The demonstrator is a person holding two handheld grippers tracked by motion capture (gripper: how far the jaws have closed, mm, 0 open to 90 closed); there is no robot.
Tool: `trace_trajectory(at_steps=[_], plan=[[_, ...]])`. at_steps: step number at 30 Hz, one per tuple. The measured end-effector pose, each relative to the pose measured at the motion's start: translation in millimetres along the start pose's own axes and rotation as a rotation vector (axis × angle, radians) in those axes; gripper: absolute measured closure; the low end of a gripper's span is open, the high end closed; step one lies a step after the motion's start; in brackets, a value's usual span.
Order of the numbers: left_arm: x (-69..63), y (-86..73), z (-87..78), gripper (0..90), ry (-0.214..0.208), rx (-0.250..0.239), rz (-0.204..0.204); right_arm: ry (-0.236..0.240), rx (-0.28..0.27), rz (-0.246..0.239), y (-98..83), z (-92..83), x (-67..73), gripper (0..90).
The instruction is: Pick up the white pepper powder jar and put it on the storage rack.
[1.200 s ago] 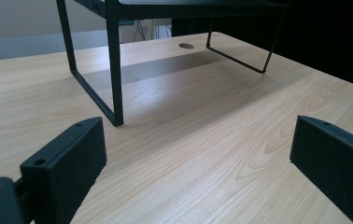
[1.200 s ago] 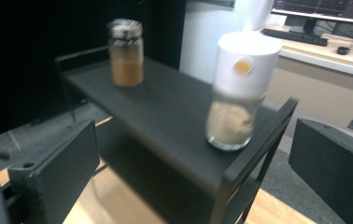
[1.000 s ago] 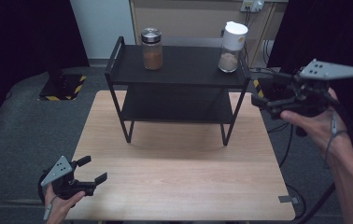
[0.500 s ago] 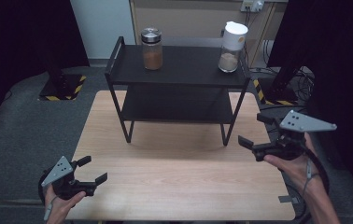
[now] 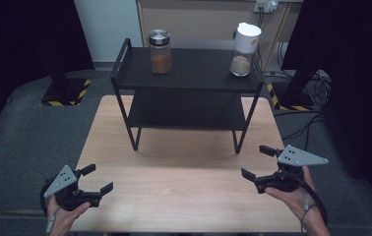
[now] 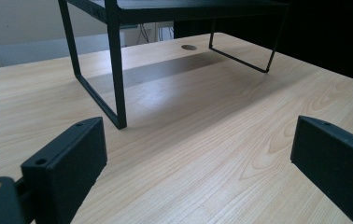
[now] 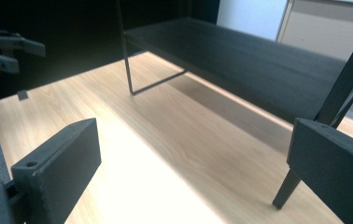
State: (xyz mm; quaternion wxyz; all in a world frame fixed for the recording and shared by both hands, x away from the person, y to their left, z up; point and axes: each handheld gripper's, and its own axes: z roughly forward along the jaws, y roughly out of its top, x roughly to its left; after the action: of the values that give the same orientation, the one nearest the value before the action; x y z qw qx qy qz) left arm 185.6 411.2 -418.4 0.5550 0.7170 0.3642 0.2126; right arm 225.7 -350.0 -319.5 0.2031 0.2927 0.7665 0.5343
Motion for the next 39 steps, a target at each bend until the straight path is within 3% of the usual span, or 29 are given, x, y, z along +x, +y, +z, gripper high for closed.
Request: trace_trajectory(at_steps=[19, 39], plan=[[-2.5, -1.2, -1.5, 2.5, -0.002, -0.018, 0.018, -0.061, 0.012, 0.066, -66.1, 3.2, 14.3, 3.7], [-4.1, -1.8, -5.1, 2.5, 0.002, -0.046, 0.032, -0.108, -0.032, 0.103, -99.9, -9.9, 22.4, 3.4]])
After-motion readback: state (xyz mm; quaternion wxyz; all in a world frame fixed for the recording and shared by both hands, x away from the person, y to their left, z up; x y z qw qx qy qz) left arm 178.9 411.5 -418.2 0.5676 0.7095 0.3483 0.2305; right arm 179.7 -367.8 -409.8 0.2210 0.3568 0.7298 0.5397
